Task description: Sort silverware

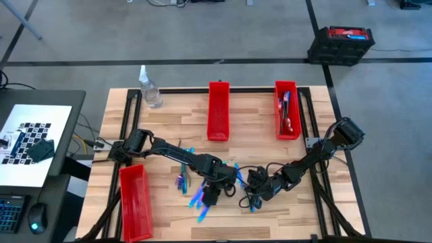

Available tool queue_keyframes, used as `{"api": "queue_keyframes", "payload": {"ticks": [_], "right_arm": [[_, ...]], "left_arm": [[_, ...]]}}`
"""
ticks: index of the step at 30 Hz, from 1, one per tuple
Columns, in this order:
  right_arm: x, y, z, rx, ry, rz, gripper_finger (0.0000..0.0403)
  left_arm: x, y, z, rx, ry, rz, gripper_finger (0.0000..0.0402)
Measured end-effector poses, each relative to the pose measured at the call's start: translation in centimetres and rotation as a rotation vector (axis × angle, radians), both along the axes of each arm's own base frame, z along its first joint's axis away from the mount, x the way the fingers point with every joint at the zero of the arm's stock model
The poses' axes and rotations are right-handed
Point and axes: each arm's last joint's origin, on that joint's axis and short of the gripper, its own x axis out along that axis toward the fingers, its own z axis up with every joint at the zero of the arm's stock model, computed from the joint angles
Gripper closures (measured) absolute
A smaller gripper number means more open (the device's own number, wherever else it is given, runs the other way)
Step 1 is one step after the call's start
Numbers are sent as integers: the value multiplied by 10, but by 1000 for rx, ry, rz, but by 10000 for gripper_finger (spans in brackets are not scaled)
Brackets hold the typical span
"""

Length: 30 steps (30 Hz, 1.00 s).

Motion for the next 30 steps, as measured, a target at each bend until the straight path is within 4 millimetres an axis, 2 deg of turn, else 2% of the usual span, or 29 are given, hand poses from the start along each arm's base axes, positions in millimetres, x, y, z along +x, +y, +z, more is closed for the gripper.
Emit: {"api": "queue_keyframes", "payload": {"ticks": [9, 14, 17, 19, 23, 27, 30], "right_arm": [[-1, 0, -1, -2, 8, 1, 403], [-1, 0, 0, -1, 6, 2, 403], [-2, -4, 7, 12, 3, 0, 403], [-3, -7, 15, 33, -4, -9, 403], [-5, -15, 44, 99, -75, -63, 403], [-10, -26, 62, 131, -96, -126, 403], [-13, -36, 60, 117, -47, -213, 403]], "left_arm": [[-14, 3, 5, 25, 144, 17, 293], [-18, 5, 20, 29, 146, 32, 293], [-11, 6, 37, 52, 40, 34, 292], [0, 5, 50, 86, -103, 5, 292], [17, 7, 73, 177, -328, -75, 292], [35, 16, 65, 220, -463, -138, 292], [45, 24, 58, 248, -527, -168, 292]]}}
